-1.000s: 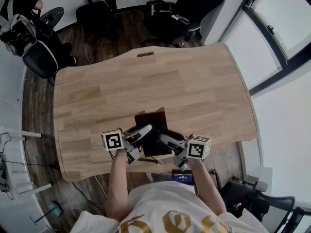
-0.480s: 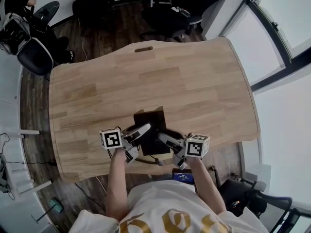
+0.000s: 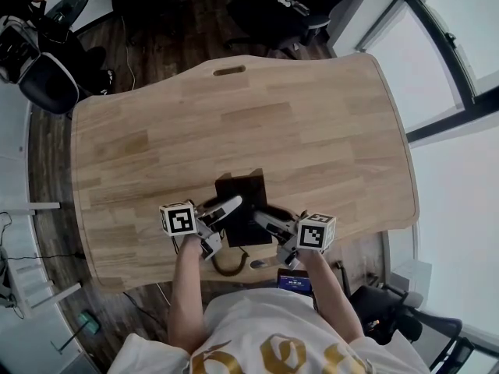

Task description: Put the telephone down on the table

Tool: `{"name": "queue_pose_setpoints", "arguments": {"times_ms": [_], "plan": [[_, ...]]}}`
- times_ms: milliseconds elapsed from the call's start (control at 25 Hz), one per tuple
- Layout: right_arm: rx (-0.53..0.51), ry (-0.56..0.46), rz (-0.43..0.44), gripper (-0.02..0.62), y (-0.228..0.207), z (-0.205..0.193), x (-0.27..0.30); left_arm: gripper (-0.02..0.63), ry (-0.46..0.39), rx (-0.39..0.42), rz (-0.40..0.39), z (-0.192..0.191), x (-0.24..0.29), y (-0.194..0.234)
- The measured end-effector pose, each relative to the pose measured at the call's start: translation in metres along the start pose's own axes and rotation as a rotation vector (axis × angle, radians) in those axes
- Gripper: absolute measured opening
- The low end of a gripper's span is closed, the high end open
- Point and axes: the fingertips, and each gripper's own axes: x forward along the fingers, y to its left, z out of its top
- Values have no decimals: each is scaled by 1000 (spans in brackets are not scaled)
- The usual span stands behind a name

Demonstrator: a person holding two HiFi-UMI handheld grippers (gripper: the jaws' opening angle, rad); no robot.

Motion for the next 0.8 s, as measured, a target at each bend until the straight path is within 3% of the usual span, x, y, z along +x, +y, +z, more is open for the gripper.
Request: {"name": "queue_pose_setpoints", "arguments": {"times_ms": [800], "plan": [[39, 80, -18, 170, -43, 4, 24, 199, -3, -44, 51, 13, 13, 45]]}}
